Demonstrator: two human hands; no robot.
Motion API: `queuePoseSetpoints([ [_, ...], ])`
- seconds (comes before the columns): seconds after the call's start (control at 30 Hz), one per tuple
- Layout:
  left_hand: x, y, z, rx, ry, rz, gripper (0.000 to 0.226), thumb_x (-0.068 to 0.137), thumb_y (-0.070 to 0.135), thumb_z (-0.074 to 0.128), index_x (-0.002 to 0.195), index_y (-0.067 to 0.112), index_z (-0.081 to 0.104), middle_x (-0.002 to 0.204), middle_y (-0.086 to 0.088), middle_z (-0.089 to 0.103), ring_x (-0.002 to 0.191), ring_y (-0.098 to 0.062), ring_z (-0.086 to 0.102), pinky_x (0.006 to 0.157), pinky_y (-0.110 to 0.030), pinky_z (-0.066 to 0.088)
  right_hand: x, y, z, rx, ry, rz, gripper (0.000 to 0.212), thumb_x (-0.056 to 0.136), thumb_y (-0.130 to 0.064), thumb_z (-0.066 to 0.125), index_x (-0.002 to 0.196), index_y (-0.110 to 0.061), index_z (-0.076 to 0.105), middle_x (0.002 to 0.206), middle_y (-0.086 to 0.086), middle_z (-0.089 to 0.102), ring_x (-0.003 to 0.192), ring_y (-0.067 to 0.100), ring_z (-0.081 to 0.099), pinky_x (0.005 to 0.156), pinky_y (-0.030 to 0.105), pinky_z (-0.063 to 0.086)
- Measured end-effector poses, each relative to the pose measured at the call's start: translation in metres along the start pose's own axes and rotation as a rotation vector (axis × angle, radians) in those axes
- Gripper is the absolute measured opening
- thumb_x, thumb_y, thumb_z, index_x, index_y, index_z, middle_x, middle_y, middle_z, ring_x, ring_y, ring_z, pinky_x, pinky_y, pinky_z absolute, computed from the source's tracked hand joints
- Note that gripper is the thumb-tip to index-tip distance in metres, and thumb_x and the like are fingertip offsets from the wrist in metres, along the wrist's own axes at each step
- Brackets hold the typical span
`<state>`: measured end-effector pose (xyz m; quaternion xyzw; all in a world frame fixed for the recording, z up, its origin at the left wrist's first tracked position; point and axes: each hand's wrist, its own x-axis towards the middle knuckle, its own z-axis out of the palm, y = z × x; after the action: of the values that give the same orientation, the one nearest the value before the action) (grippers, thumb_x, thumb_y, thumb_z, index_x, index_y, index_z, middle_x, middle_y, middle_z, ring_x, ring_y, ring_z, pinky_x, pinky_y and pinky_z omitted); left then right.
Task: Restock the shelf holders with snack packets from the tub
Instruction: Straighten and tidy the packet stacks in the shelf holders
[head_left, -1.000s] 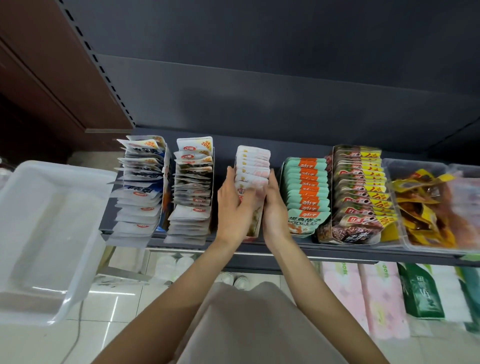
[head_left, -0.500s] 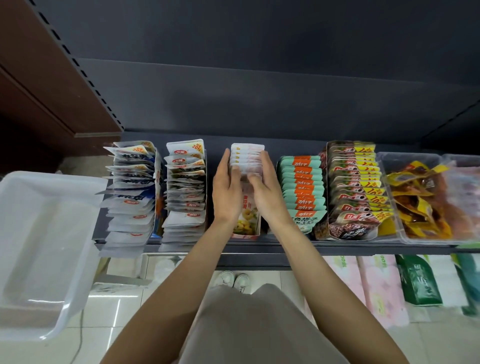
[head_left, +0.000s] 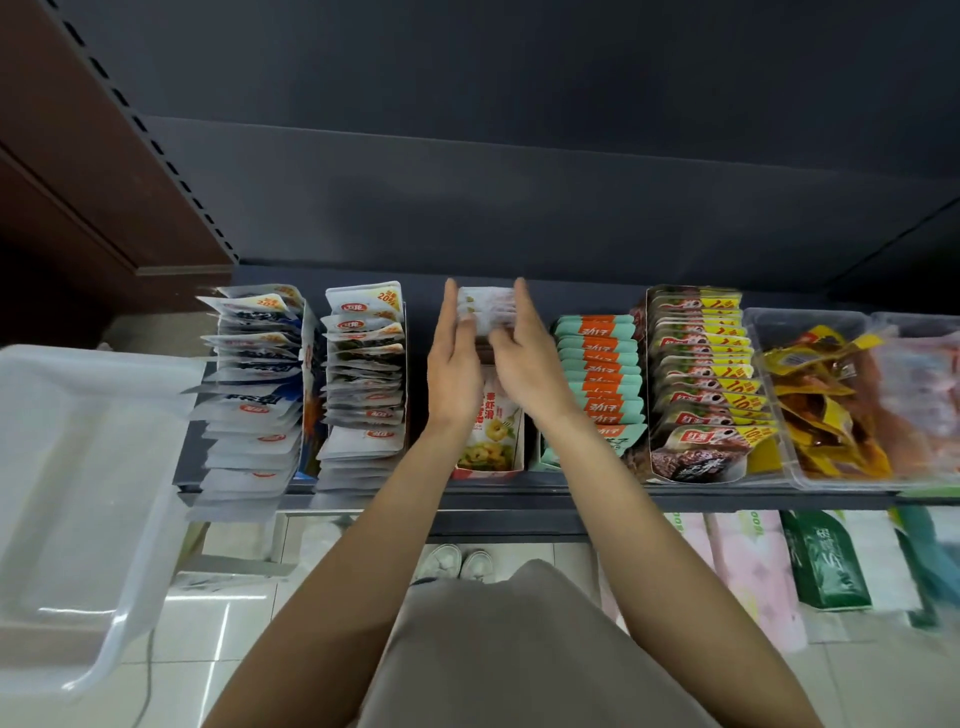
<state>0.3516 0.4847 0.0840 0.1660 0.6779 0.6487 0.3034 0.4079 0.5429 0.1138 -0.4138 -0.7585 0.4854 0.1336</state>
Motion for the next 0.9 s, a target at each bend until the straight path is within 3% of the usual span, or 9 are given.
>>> queuePoseSetpoints([
  [0.1, -0.009, -0.001, -0.001, -0.132, -0.007, -0.077, 0.046, 0.104, 0.028, 0.027, 0.149, 0.031, 0.022, 0.151, 0.003, 0.035, 0.137, -0.01, 0.034, 0.115, -0.035, 0.028, -0.015, 0.006, 0.012, 0.325, 0.081, 0.086, 0.069, 0.1, -0.015, 0.04, 0.152, -0.021, -0.004, 0.153, -0.011, 0.022, 0.135, 0.002, 0.028, 0.1, 0.006, 0.031],
  [0.23, -0.024, -0.009, -0.004, -0.197, 0.049, -0.178, 0.043, 0.104, 0.034, 0.028, 0.147, 0.031, 0.03, 0.144, 0.006, 0.044, 0.125, -0.001, 0.042, 0.091, -0.012, 0.04, -0.031, 0.023, 0.021, 0.422, 0.102, 0.193, 0.06, 0.102, -0.02, 0.037, 0.153, -0.023, 0.005, 0.158, 0.0, 0.021, 0.144, 0.017, 0.023, 0.117, 0.039, 0.027],
  [0.3, -0.029, -0.013, -0.005, -0.174, 0.056, -0.204, 0.045, 0.101, 0.042, 0.031, 0.145, 0.03, 0.037, 0.142, 0.006, 0.048, 0.125, -0.003, 0.045, 0.091, -0.014, 0.039, -0.042, 0.029, 0.024, 0.405, 0.09, 0.181, 0.053, 0.103, -0.024, 0.035, 0.152, -0.024, 0.014, 0.153, -0.003, 0.033, 0.138, 0.011, 0.034, 0.112, 0.028, 0.033],
  [0.37, -0.031, -0.015, -0.005, -0.186, 0.011, -0.232, 0.046, 0.1, 0.046, 0.032, 0.143, 0.03, 0.04, 0.14, 0.005, 0.051, 0.128, -0.009, 0.047, 0.106, -0.028, 0.037, -0.05, 0.033, 0.025, 0.386, 0.067, 0.121, 0.044, 0.104, -0.024, 0.035, 0.146, -0.033, 0.027, 0.138, -0.016, 0.046, 0.121, -0.011, 0.045, 0.096, 0.007, 0.037],
  [0.43, -0.031, -0.015, -0.005, -0.191, -0.049, -0.233, 0.044, 0.102, 0.041, 0.029, 0.144, 0.032, 0.038, 0.14, 0.004, 0.052, 0.129, -0.012, 0.047, 0.112, -0.039, 0.034, -0.051, 0.034, 0.024, 0.355, 0.05, 0.097, 0.042, 0.104, -0.024, 0.035, 0.143, -0.036, 0.03, 0.13, -0.024, 0.047, 0.109, -0.023, 0.045, 0.089, 0.001, 0.036],
  [0.6, -0.032, -0.015, -0.009, -0.182, -0.057, -0.219, 0.049, 0.103, 0.034, 0.028, 0.15, 0.035, 0.016, 0.153, 0.007, 0.031, 0.139, -0.011, 0.03, 0.117, -0.042, 0.022, -0.049, 0.033, 0.023, 0.277, -0.021, 0.11, 0.067, 0.102, -0.026, 0.039, 0.153, -0.026, -0.004, 0.15, -0.011, 0.035, 0.119, -0.011, 0.03, 0.096, 0.01, 0.028],
  [0.67, -0.031, -0.015, -0.012, -0.209, -0.048, -0.206, 0.052, 0.103, 0.029, 0.029, 0.151, 0.03, 0.011, 0.156, 0.005, 0.025, 0.14, -0.011, 0.028, 0.117, -0.039, 0.022, -0.05, 0.033, 0.023, 0.295, -0.04, 0.129, 0.071, 0.102, -0.019, 0.04, 0.152, -0.024, -0.009, 0.152, -0.008, 0.033, 0.12, -0.009, 0.03, 0.095, 0.008, 0.028],
  [0.8, -0.041, -0.013, -0.016, -0.069, 0.03, -0.148, 0.049, 0.1, 0.025, 0.034, 0.149, 0.027, 0.025, 0.146, 0.015, 0.035, 0.13, 0.0, 0.035, 0.101, -0.017, 0.03, -0.056, 0.037, 0.022, 0.23, -0.002, 0.087, 0.065, 0.1, -0.006, 0.04, 0.153, -0.015, 0.005, 0.15, -0.002, 0.037, 0.131, 0.003, 0.036, 0.089, -0.004, 0.027],
  [0.9, -0.049, -0.014, -0.015, 0.017, 0.043, -0.122, 0.04, 0.1, 0.023, 0.036, 0.14, 0.029, 0.041, 0.133, 0.018, 0.049, 0.122, 0.001, 0.043, 0.095, -0.014, 0.033, -0.064, 0.037, 0.024, 0.172, 0.06, -0.025, 0.048, 0.098, -0.003, 0.044, 0.143, -0.013, 0.032, 0.139, -0.001, 0.049, 0.125, 0.006, 0.048, 0.092, 0.002, 0.036],
])
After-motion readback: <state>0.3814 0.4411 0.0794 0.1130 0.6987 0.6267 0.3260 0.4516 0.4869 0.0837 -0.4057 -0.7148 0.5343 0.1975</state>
